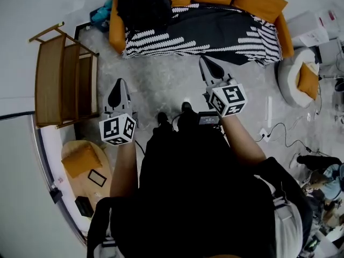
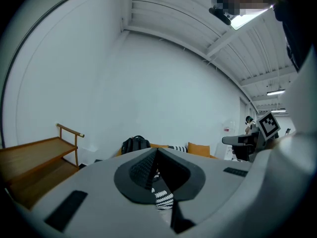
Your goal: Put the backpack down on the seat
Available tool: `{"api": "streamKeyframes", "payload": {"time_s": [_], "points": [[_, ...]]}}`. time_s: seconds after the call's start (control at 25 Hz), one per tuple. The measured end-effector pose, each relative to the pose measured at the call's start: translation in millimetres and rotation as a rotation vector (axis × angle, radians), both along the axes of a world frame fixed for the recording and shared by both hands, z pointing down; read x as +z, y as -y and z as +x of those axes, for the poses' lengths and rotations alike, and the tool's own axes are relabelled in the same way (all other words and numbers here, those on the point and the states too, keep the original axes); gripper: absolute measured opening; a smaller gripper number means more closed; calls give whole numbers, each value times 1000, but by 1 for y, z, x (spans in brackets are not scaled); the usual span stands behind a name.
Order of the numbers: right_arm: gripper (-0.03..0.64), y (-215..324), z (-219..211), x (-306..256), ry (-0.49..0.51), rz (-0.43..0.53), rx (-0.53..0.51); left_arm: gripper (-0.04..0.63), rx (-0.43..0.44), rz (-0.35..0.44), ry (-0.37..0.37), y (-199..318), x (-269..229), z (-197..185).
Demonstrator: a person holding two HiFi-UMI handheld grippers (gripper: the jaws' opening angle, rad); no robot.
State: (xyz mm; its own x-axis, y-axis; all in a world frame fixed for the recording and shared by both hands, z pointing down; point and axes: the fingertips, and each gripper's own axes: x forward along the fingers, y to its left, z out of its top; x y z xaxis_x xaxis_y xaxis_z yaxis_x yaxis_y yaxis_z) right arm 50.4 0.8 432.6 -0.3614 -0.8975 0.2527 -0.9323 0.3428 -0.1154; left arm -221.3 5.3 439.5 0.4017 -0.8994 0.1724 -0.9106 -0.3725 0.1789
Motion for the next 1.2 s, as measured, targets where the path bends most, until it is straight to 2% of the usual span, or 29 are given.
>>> {"api": "streamKeyframes", "payload": {"time_s": [0.24, 0.4, 0.76, 1.2], "points": [[31, -4, 4, -3, 8, 12, -41, 15, 1, 11, -5, -8, -7, 10], [31, -1, 11, -11, 9, 35, -72, 15, 30, 17, 3, -1, -15, 33], [31, -23, 81, 12, 53, -27, -3, 15, 115, -13, -8, 5, -11, 103], [31, -31, 110, 21, 76, -46, -25, 15, 166, -22, -4, 0, -9, 149]]}}
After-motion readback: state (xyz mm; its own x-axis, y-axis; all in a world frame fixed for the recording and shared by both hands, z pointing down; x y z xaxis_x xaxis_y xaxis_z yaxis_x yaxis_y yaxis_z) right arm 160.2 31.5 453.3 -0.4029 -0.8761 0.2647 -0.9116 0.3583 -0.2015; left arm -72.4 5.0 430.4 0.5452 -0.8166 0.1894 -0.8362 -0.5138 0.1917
